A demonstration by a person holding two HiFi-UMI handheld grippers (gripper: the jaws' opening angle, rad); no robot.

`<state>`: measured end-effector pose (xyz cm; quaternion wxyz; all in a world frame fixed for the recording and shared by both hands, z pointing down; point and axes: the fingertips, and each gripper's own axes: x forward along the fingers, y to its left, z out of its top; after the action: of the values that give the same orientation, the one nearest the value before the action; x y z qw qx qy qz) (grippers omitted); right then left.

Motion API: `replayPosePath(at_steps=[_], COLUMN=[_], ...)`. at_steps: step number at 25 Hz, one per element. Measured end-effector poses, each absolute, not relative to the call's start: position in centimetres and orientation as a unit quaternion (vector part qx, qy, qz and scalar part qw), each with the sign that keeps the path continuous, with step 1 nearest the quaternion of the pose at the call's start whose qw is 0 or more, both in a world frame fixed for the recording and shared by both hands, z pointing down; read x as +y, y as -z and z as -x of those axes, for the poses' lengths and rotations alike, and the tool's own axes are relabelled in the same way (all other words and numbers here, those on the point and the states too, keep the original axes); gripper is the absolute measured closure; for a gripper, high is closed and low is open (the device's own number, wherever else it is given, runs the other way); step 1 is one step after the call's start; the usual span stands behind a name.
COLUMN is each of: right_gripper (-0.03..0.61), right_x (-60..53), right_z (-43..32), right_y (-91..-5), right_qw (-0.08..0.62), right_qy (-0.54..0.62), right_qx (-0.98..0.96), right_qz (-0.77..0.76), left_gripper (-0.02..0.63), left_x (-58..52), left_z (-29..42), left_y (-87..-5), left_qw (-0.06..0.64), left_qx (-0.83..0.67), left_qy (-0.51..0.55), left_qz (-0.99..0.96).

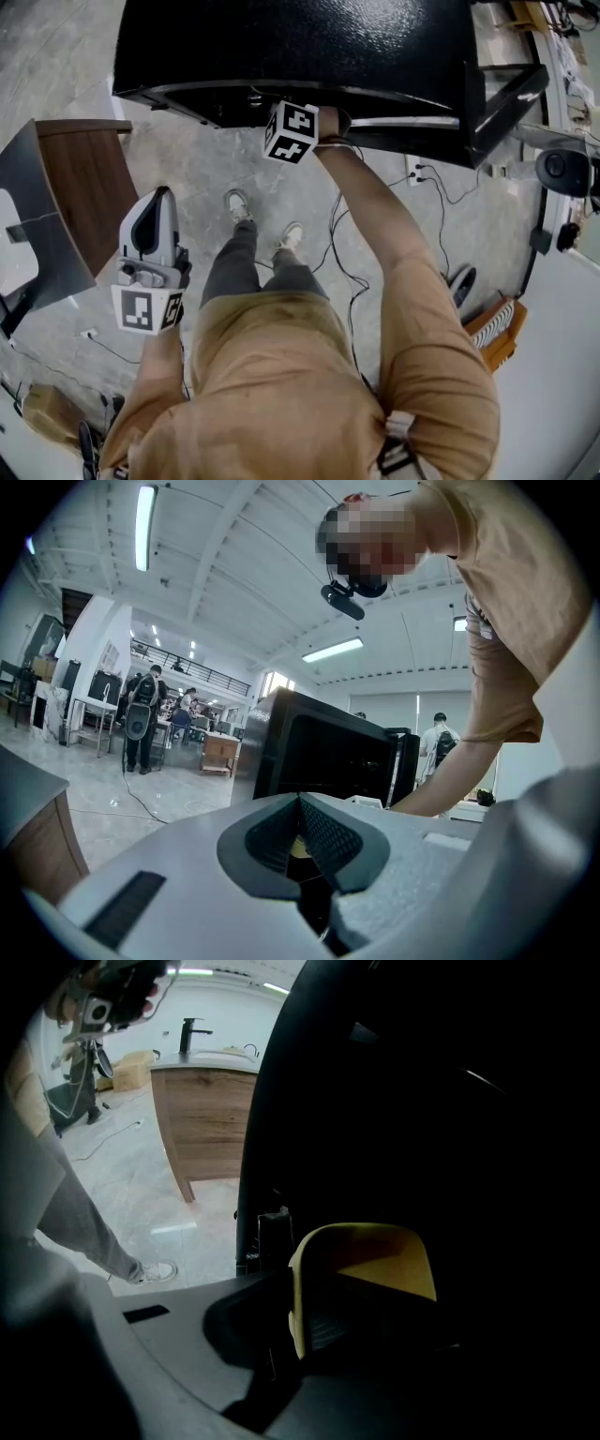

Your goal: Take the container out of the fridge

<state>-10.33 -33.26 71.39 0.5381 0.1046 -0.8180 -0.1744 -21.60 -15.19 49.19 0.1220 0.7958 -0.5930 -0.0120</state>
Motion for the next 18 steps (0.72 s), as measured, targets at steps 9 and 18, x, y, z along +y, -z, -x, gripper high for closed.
replayPosePath(at_steps=[9, 18], right_gripper=[0.558, 0.558], right_x=[-31.0, -28.4], right_z=[10.4, 9.3], right_y=[-69.5, -67.3], right_qw=[0.512, 0.486], right_qy=[0.139, 0.11], right_qx=[-0.839, -0.857], right_qz=[-0.119, -0.134], left_gripper=[0.612, 0.612], left_x=[-14.5, -13.4], left_z=[20.6, 18.7], left_y=[-48.7, -47.5], left_qw=[0.118, 0.109], left_qx=[-0.586, -0.579], left_qy=[0.018, 0.022], left_qz=[-0.801, -0.808])
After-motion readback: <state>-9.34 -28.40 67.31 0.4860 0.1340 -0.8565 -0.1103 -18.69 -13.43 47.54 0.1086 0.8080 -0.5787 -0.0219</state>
